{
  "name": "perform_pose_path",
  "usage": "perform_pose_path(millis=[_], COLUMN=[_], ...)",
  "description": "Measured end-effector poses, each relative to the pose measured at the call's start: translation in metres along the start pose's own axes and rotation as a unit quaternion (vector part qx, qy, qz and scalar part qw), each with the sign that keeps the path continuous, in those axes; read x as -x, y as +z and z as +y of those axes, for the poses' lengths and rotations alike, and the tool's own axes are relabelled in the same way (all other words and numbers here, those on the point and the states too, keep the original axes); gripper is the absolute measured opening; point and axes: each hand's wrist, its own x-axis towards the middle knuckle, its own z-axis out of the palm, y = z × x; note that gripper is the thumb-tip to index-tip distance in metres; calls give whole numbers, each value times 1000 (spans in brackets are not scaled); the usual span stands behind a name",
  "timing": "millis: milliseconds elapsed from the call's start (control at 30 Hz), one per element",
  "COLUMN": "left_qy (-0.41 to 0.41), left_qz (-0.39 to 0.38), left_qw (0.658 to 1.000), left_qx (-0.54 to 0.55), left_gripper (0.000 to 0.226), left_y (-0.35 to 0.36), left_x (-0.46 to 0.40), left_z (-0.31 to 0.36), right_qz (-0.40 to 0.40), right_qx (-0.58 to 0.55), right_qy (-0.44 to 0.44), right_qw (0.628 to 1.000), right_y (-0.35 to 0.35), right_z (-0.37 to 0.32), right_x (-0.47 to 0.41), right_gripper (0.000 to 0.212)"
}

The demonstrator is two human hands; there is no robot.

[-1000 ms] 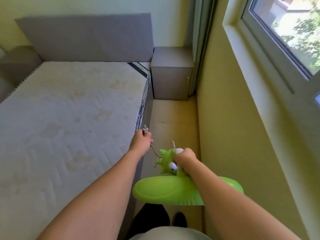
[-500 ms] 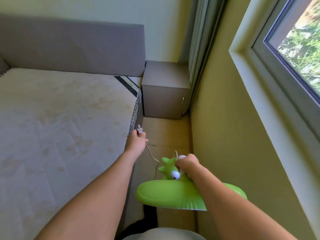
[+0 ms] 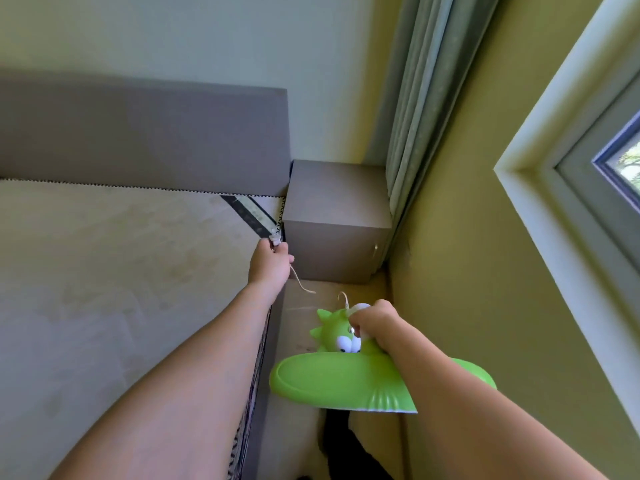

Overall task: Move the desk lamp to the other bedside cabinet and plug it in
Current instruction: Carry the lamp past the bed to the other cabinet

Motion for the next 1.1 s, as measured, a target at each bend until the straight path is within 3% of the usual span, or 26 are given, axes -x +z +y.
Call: perform_pose_path(millis=[100, 167, 267, 400, 633, 833, 1100], left_qy=[13, 28, 55, 101, 161, 167, 101], left_qz=[27, 45, 55, 59, 56, 28, -46], left_qw=[999, 998, 997, 990, 978, 978, 994], left_qx=[12, 22, 30, 79, 116, 120, 22], left_gripper=[22, 24, 16, 23, 11, 5, 8], left_y=[15, 26, 41, 65, 109, 152, 215], left_x=[-58, -100, -153, -216, -321, -434, -578], left_z=[38, 70, 122, 194, 274, 290, 259], right_qz=[-11, -8, -31, 1, 25, 51, 32], right_qx=[18, -53, -115, -88, -23, -54, -40], right_qy=[-18, -20, -50, -91, -123, -80, 7], right_qw=[1000, 998, 992, 992, 992, 994, 999], right_y=[-17, -35, -72, -123, -187, -214, -215], right_z=[-42, -79, -129, -202, -309, -367, -418], right_x=[-43, -73, -106, -149, -220, -302, -423], right_gripper=[13, 3, 16, 11, 11, 17, 39])
